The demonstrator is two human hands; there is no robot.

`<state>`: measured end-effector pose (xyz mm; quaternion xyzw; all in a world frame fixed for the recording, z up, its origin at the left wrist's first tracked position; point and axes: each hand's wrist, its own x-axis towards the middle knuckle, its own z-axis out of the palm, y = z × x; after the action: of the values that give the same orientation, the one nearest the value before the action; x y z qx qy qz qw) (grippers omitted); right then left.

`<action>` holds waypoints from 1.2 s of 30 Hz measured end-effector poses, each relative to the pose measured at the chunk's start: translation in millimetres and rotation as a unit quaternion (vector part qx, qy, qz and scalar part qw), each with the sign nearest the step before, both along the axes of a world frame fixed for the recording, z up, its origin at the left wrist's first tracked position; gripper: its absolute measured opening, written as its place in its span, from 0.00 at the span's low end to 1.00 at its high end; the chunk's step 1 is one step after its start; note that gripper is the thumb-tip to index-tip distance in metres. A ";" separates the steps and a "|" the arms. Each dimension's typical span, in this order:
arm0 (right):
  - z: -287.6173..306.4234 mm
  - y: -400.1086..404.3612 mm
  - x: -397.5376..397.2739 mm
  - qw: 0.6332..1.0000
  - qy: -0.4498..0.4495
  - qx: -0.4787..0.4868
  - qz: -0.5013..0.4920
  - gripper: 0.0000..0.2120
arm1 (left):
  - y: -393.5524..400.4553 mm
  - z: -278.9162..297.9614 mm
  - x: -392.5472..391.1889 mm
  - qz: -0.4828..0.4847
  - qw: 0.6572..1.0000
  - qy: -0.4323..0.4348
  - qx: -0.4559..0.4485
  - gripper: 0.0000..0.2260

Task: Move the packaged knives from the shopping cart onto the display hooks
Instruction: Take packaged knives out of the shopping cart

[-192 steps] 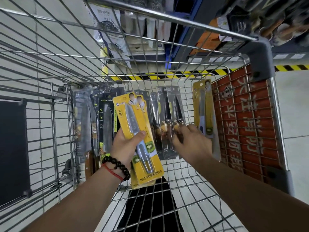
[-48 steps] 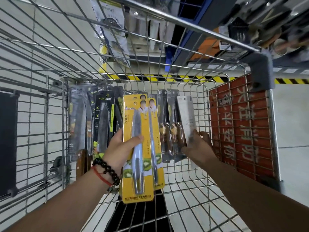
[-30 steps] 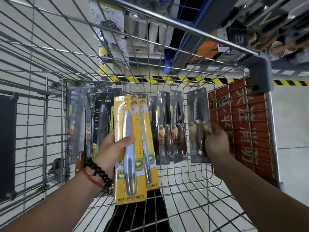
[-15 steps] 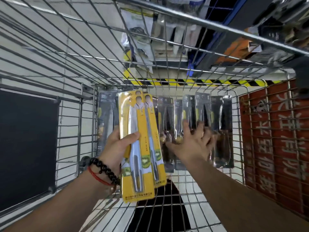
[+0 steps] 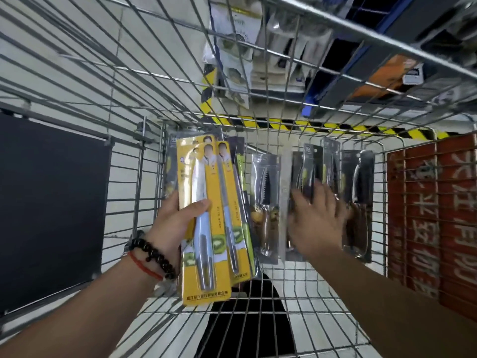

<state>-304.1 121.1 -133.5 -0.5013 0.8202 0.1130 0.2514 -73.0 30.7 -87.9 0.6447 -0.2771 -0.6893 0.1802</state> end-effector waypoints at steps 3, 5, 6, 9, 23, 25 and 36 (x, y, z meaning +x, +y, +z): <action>-6.2 -9.2 29.4 0.995 -0.039 -0.004 0.094 0.29 | 0.7 -1.1 0.1 -0.012 1.000 -0.004 0.008 0.22; -15.6 -15.3 42.3 0.990 -0.048 0.012 0.134 0.31 | 0.6 -1.4 -0.3 -0.013 1.000 0.002 0.008 0.21; -20.6 -18.5 45.4 0.991 -0.052 0.020 0.118 0.32 | 0.6 -1.0 -1.4 -0.015 1.000 0.006 0.008 0.23; -30.1 -30.5 46.9 0.996 -0.072 0.043 -0.035 0.37 | 0.2 -3.6 -0.7 -0.015 1.000 0.013 0.005 0.26; -37.5 -49.3 68.5 0.978 -0.065 0.047 -0.193 0.46 | 9.8 -13.6 -11.3 -0.022 0.999 0.044 0.002 0.15; -35.5 -53.1 68.5 0.967 -0.091 0.026 -0.238 0.46 | 10.2 -14.5 -12.4 -0.017 0.999 0.048 0.004 0.18; -7.6 -39.8 44.2 0.959 -0.175 -0.056 -0.216 0.42 | 17.7 -19.5 -16.8 -0.039 0.999 0.020 0.011 0.32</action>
<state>-259.9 81.3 -141.1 -0.3377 0.8571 -0.0795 0.3807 -89.8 48.4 -107.5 0.6214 -0.2909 -0.7115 0.1514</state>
